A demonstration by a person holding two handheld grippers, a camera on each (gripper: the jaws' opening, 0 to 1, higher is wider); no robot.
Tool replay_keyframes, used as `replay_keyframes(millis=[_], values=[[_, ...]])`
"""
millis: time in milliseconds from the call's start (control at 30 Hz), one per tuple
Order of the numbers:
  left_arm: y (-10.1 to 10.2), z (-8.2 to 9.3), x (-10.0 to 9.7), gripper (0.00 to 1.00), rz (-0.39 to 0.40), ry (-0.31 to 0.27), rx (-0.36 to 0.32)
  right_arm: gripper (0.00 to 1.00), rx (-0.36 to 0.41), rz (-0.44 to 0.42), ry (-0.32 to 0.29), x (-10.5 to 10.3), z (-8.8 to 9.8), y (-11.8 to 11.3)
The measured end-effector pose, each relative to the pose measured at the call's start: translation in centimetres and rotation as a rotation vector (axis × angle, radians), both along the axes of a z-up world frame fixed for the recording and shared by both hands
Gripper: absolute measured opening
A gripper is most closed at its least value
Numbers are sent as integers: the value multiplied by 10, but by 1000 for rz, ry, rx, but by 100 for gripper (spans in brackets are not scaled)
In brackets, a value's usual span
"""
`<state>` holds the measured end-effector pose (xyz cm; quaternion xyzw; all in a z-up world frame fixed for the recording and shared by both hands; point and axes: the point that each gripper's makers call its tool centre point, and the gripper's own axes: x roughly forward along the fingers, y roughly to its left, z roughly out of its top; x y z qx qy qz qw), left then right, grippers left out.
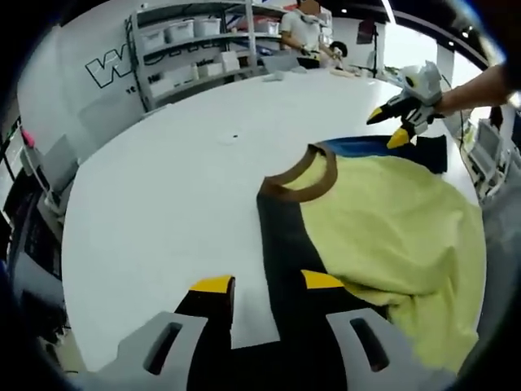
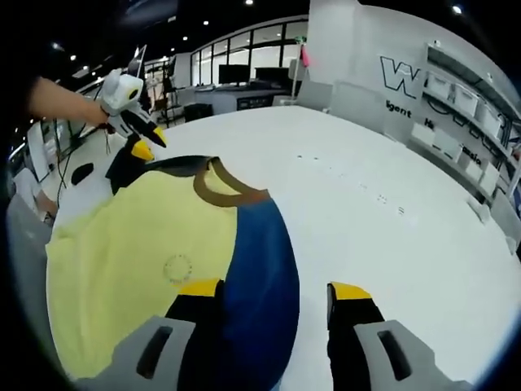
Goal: Fold the garment on the visible template until the final outline fits inside the template.
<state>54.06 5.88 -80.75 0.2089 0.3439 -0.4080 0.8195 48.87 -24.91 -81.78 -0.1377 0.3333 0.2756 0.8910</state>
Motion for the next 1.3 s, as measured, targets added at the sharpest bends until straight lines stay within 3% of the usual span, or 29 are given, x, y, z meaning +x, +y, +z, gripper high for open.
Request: replay_keyframes(millis=[367,533,600,833,1000,1200,1300], values=[[-18,-6,5,35,-15,34,-8,36,8,3,21,13,-9,4],[-26,-16,5,23,-41,37,34,29,12,-3,26,19,-12,7],[-23,-22,8,22,-46,27,71,25,-4,8,32,21,-17,8],[-26,-31,9,18,-70,22,92,14,-28,38,26,22,-23,8],[-26,-30,13,8,-73,4,95,0,-48,62,12,22,-22,10],[-22,-30,23,8,-65,-3,96,0,-65,59,-31,35,-12,2],[-22,-26,26,8,-60,5,81,0,-35,40,-28,39,-8,3]])
